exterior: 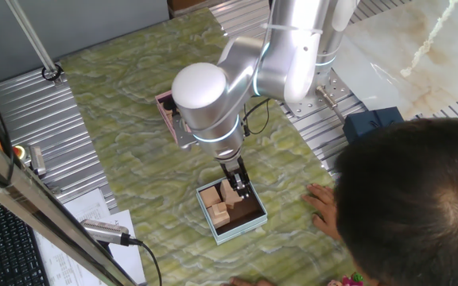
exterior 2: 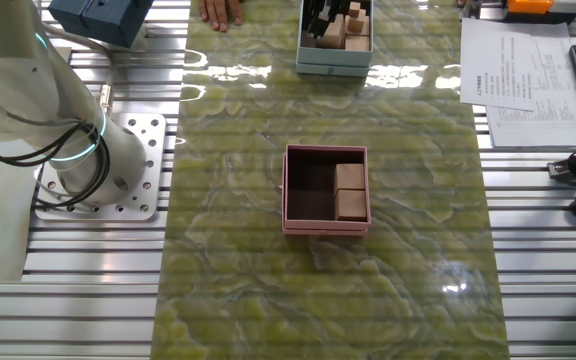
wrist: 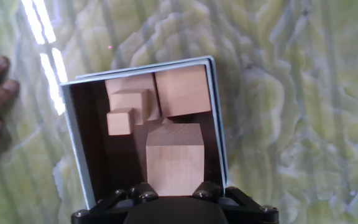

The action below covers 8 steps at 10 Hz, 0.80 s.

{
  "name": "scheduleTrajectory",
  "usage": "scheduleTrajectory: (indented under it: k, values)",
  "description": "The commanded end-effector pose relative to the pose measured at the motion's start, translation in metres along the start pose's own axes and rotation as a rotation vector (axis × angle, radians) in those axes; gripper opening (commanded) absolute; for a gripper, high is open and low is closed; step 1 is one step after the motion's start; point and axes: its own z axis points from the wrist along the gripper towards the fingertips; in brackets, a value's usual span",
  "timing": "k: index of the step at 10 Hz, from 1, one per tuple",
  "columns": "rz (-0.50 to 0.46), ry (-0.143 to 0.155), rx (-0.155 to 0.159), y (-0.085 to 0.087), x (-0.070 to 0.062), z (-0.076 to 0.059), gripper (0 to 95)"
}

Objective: Move an object from one box to another

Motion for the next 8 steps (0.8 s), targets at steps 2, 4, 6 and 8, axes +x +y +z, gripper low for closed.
scheduleTrajectory:
  k: [2, 4, 6, 8]
  values:
    - [-0.001, -0.008, 0.003, 0.0008, -0.0013, 0.0016, 0.0]
    - [-0.003, -0.007, 0.007, 0.0013, -0.0016, 0.0013, 19.0]
    - [-0.004, -0.007, 0.008, 0.0015, -0.0018, 0.0009, 19.0]
    - [-0.01, -0.005, 0.008, 0.0025, -0.0026, -0.0012, 38.0]
